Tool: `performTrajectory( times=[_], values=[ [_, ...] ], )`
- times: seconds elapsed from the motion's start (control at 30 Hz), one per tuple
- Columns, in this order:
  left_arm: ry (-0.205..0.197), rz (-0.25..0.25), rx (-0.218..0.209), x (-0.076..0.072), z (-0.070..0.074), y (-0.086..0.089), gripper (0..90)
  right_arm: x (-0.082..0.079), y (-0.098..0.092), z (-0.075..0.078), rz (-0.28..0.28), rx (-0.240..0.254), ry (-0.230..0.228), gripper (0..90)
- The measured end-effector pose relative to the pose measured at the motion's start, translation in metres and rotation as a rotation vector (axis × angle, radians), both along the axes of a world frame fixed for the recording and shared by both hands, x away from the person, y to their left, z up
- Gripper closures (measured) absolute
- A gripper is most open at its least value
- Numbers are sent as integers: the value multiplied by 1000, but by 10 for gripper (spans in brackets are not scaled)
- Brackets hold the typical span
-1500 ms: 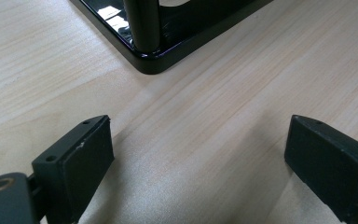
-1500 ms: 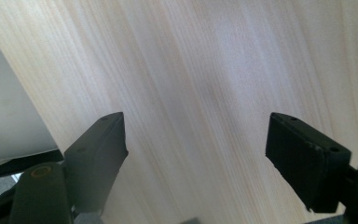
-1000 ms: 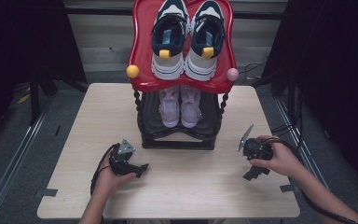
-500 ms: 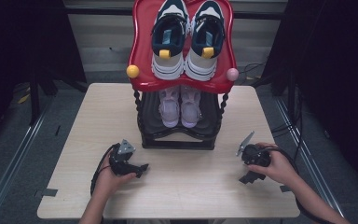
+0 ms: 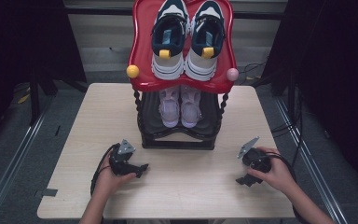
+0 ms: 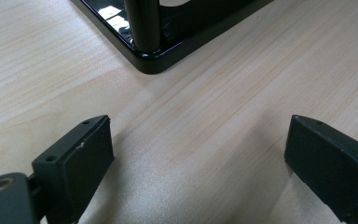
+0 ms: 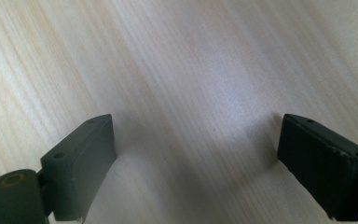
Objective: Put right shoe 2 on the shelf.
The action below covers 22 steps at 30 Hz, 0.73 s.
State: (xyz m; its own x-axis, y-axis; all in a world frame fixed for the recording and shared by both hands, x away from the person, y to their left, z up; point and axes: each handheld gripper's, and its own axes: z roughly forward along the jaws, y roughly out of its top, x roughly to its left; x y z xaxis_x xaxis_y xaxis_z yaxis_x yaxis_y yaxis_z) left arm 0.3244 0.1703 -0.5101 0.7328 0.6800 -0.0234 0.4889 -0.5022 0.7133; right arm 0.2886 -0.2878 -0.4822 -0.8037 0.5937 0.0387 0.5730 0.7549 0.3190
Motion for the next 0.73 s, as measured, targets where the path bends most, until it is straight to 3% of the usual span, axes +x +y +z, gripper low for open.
performTrajectory(
  times=[0.03, 0.07, 0.1, 0.23, 0.43, 0.6, 0.73],
  values=[
    [0, 1, 0, 0, 0, 0, 74, -2, -3, -2, -14, 33, -29, 93],
    [0, 2, 0, 0, 0, 0, 74, -2, -3, -2, -14, 33, -29, 93],
    [0, 3, 1, 0, 0, 0, 74, -4, -6, -4, -15, 73, -65, 88],
    [-2, 6, 3, -1, 0, 0, 74, -8, -12, -8, -49, 130, -114, 88],
    [-2, 7, 2, -1, 0, 0, 74, -21, -21, -21, -126, 280, -251, 89],
    [-1, 9, 3, -1, 0, 0, 74, -26, -24, -26, -151, 324, -297, 88],
    [-1, 9, 3, -1, 0, 0, 74, -27, -24, -27, -159, 332, -306, 88]
  ],
)
